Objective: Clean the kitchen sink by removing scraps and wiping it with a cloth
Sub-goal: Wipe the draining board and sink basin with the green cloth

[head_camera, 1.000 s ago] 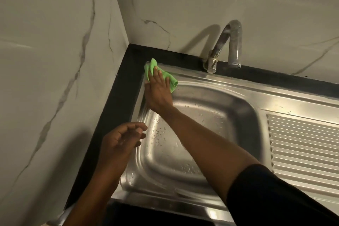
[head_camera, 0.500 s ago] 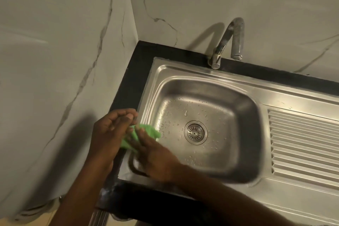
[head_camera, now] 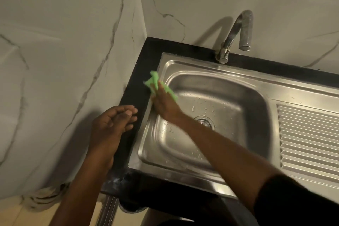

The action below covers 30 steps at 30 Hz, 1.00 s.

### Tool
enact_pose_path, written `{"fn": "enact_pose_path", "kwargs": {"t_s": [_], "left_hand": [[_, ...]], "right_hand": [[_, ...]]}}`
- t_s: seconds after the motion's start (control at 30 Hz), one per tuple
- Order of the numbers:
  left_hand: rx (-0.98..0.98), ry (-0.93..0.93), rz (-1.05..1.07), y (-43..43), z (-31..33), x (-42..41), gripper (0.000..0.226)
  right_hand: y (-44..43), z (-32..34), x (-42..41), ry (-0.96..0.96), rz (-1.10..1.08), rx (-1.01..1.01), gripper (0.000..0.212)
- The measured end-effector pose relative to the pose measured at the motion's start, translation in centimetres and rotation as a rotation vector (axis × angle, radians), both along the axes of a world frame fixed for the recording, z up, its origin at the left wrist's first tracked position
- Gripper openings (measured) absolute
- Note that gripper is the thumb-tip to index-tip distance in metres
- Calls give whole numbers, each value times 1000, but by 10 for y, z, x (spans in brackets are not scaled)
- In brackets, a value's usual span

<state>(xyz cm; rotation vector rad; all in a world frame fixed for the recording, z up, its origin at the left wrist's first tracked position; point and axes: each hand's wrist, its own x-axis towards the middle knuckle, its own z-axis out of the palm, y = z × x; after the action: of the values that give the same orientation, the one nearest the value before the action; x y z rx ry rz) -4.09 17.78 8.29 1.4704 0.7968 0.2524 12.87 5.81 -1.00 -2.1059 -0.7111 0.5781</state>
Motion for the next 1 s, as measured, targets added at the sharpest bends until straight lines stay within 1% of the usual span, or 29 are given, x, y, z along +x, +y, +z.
{"fn": "enact_pose_path", "kwargs": {"t_s": [0.07,0.13,0.2,0.23,0.33,0.4,0.47,0.53,0.6,0.63,0.73,0.8,0.9,1.0], "left_hand": [[3,12,-2,-2,3,-5,17],[12,19,-11,-3,5,-10,18],[11,14,-10,-5,5,-14,17],[7,8,-9,-6,5,-15,17],[-1,0,-6,-6,5,-16,17],[-3,-7,-9,-6,5,-14,17],[-14,-20,-11,-5,4,-10,17],[-32,-26,-16,-6,3,-3,18],[-25,-20,-41,-7,2,4,20],[-17,-17,-56,-8,2,8,20],[-1,-23,-90,-8,2,17,15],[3,-30,-108,-10,4,23,17],[0,-31,-115,-12,4,31,21],[7,-39,-133,-9,3,36,21]], "right_hand": [[20,5,50,91,-130,-48,64],[35,6,84,182,-185,-103,64],[41,4,92,228,-207,-113,63],[40,3,86,211,-191,-109,64],[18,3,45,99,-68,-81,66],[-6,1,5,86,49,-37,72],[-27,3,-39,80,195,-40,76],[-42,2,-82,76,329,-71,72],[-56,1,-115,-50,476,-136,61],[-64,3,-122,-101,549,-156,57],[-87,17,-124,-157,679,-211,55],[-102,21,-121,-192,760,-244,56],[-132,20,-113,-171,802,-243,58],[-158,13,-102,-225,812,-271,57]]}}
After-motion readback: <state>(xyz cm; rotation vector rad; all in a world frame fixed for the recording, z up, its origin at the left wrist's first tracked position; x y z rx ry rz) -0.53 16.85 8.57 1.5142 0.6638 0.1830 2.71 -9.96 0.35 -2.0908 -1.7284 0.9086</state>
